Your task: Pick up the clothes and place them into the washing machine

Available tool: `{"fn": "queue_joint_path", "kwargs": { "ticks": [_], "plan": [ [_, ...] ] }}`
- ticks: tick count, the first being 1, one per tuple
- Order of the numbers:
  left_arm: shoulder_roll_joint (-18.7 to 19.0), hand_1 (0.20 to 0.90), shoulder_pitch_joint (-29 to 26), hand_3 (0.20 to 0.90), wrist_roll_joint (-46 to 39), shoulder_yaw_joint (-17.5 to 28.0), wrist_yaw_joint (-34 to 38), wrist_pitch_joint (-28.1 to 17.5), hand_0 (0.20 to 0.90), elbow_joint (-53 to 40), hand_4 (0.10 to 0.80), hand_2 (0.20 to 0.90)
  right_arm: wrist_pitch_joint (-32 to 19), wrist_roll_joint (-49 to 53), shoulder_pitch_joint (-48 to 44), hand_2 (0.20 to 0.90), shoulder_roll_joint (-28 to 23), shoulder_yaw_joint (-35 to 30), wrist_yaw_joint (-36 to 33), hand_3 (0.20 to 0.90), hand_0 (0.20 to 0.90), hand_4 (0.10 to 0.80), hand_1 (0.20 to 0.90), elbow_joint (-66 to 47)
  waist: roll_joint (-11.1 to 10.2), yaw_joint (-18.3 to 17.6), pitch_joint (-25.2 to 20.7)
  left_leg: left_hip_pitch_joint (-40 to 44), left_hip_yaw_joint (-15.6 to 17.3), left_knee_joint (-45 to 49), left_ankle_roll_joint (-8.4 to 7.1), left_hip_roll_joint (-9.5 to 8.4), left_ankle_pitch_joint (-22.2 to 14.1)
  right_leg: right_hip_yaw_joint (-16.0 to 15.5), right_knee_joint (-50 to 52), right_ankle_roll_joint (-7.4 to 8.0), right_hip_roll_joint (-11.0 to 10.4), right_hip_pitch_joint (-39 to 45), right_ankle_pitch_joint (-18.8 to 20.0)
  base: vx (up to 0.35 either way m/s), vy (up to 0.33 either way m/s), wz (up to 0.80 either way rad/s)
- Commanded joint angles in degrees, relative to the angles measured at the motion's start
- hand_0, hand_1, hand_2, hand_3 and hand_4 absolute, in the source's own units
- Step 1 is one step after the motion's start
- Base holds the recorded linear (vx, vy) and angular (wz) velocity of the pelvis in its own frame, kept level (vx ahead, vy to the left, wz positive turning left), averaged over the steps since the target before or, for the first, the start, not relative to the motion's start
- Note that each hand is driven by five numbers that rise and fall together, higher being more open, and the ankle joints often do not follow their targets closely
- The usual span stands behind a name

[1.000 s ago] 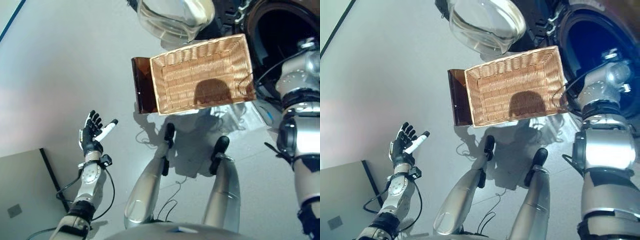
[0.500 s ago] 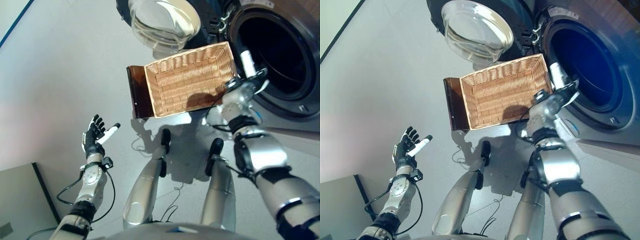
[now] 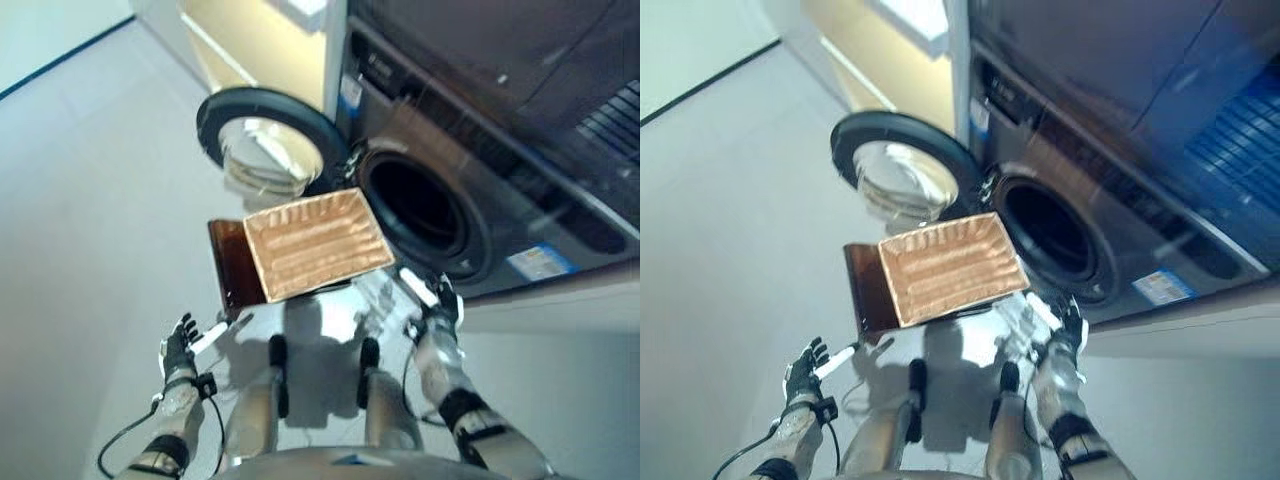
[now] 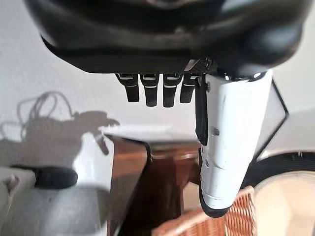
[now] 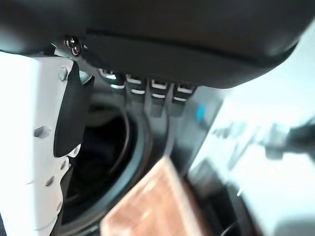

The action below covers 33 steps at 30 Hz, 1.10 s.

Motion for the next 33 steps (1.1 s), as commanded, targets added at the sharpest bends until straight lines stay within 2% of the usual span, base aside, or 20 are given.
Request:
{"fn": "queue_joint_path", "kwargs": {
  "ticks": [1,7,8,9,14,21,33],
  "plan": [
    [3.2,0.900,-1.1,0.900,9.2,-0.8,0.7,0.1,0.900,3.7,0.800,0.900,0.8,-12.2,0.0,0.900,-2.8,2.3,3.2,0.900,0.900,0.800,0.900,1.8,1.5,0.0,-6.0,0.5,-0.5,0.2,-4.12,0.07,-0.8,-0.6,-1.8,0.37,1.2,4.3,-0.9,0.194,-0.028,-0.32],
    [1.3,0.900,0.9,0.900,15.6,-2.8,-3.5,1.8,0.900,6.9,0.800,0.900,7.2,-32.6,3.8,0.900,-2.8,8.3,6.5,0.900,0.900,0.800,0.900,18.0,0.8,0.1,-11.2,7.9,1.0,-2.7,-4.06,-0.19,-2.1,0.5,-8.0,1.65,0.6,10.9,1.5,0.095,-0.010,-0.12],
    [1.3,0.900,0.9,0.900,15.6,-2.8,-3.5,1.8,0.900,6.9,0.800,0.900,7.2,-32.6,3.7,0.900,-2.8,8.3,6.5,0.900,0.900,0.800,0.900,18.0,0.8,0.1,-11.1,8.1,1.0,-2.8,-4.06,-0.19,-2.1,0.5,-8.1,1.65,0.6,11.1,1.5,0.128,0.007,-0.07],
    [0.2,0.900,1.8,0.900,16.1,-2.8,-4.7,2.8,0.900,8.0,0.800,0.900,8.0,-34.5,5.2,0.900,-2.1,7.8,6.7,0.900,0.900,0.800,0.900,20.9,1.0,0.1,-13.1,10.4,1.9,-4.5,-4.01,-0.26,-2.3,0.2,-9.8,2.14,0.4,13.2,1.5,0.091,0.012,-0.07],
    [-1.3,0.900,3.7,0.900,17.3,-3.3,-9.1,5.3,0.900,10.8,0.800,0.900,12.0,-40.9,7.1,0.900,-0.9,7.1,9.2,0.900,0.900,0.800,0.900,29.8,0.9,-0.1,-15.2,14.8,1.6,-6.7,-3.47,-0.10,-2.5,0.8,-9.4,1.89,0.7,16.9,0.1,0.123,-0.006,-0.10],
    [-2.7,0.900,4.4,0.900,18.5,-5.4,-12.7,6.9,0.900,10.8,0.800,0.900,13.1,-41.5,6.6,0.900,-1.3,6.0,10.0,0.900,0.900,0.800,0.900,30.8,1.3,-0.8,-16.7,17.0,1.4,-7.0,-3.35,-0.05,-3.5,0.4,-9.8,1.80,0.4,18.9,-0.6,0.058,0.007,0.06],
    [-3.3,0.900,3.9,0.900,22.9,-9.8,-14.5,7.9,0.900,10.5,0.800,0.900,12.8,-43.7,5.2,0.900,-1.0,11.0,11.3,0.900,0.900,0.800,0.900,27.6,1.7,-1.4,-16.5,17.8,1.3,-7.1,-3.66,0.93,-3.5,0.9,-9.5,1.36,1.0,19.4,-1.5,0.003,-0.001,-0.01]
  ]
}}
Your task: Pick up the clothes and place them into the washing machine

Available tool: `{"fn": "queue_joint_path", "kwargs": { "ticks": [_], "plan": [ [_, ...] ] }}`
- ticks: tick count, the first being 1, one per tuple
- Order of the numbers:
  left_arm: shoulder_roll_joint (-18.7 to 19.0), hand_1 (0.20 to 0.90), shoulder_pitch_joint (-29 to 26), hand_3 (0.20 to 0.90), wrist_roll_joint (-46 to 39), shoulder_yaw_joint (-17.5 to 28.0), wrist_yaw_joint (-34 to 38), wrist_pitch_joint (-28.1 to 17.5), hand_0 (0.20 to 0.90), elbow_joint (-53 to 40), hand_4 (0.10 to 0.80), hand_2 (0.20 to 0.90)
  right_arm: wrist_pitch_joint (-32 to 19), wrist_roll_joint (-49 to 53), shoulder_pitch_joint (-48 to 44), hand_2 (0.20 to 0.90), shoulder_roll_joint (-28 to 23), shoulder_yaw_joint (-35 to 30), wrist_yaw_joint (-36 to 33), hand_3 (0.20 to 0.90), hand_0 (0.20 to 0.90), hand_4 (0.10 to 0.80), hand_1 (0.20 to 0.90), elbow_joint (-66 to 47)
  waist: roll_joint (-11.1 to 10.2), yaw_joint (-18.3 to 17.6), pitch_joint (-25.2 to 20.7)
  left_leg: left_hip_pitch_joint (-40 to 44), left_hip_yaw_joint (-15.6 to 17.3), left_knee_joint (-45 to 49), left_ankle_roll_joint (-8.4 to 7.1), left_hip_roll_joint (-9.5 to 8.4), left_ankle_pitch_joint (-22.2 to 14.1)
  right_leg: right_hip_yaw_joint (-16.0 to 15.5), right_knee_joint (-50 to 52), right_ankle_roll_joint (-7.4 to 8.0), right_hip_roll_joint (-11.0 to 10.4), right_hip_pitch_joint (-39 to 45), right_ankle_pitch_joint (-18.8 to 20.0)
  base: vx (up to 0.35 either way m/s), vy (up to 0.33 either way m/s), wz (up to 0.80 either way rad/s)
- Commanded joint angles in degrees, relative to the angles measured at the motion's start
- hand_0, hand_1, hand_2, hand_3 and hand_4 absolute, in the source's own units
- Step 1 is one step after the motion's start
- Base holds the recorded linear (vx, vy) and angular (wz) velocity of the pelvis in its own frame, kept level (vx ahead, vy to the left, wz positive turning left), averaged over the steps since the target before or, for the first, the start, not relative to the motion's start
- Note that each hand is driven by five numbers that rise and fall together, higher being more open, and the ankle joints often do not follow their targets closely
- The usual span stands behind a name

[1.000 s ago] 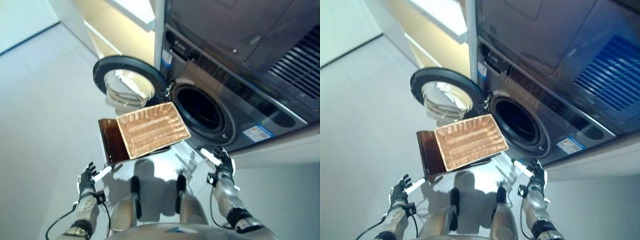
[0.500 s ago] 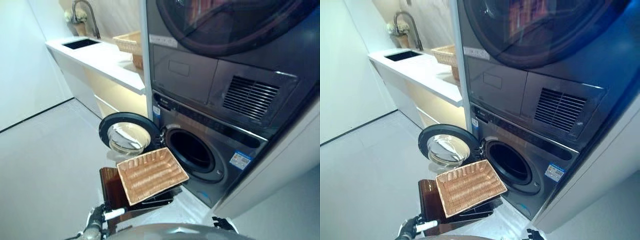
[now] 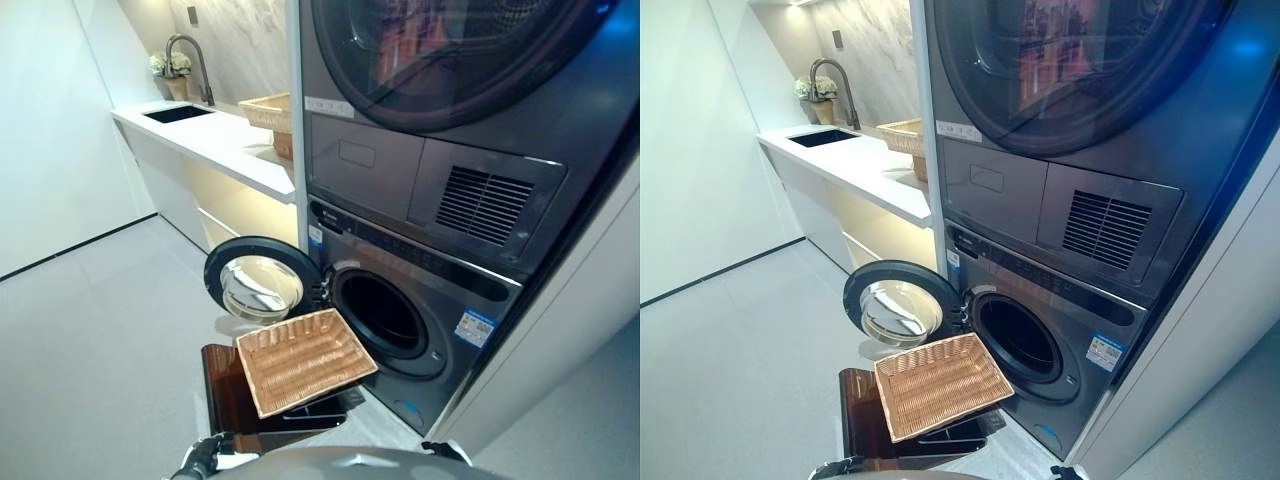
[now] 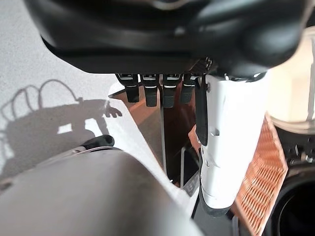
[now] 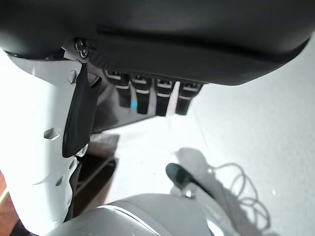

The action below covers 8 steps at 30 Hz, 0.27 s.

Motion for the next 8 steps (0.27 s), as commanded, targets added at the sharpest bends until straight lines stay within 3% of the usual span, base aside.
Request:
{"fn": "queue_joint_path", "kwargs": {
  "ticks": [1,8],
  "plan": [
    [-1.9,0.900,-5.4,0.900,1.4,-0.2,0.2,-1.9,0.900,0.7,0.800,0.900,0.3,-2.5,-2.8,0.900,-1.0,4.0,1.0,0.900,0.900,0.800,0.900,1.6,0.2,-1.2,2.5,1.8,-0.7,0.9,-3.08,-0.01,-2.9,0.8,1.7,1.32,-0.1,2.9,-3.8,0.000,0.000,0.00],
    [-1.7,0.900,-5.6,0.900,1.4,-0.3,-0.2,-1.3,0.900,1.0,0.800,0.900,0.3,-2.4,-3.3,0.900,-1.3,4.9,1.1,0.900,0.900,0.800,0.900,0.6,0.0,-1.2,2.7,1.4,-1.0,0.8,-3.31,0.34,-2.5,0.8,1.6,1.22,0.2,2.6,-3.9,0.000,0.000,0.00]
  ]
}}
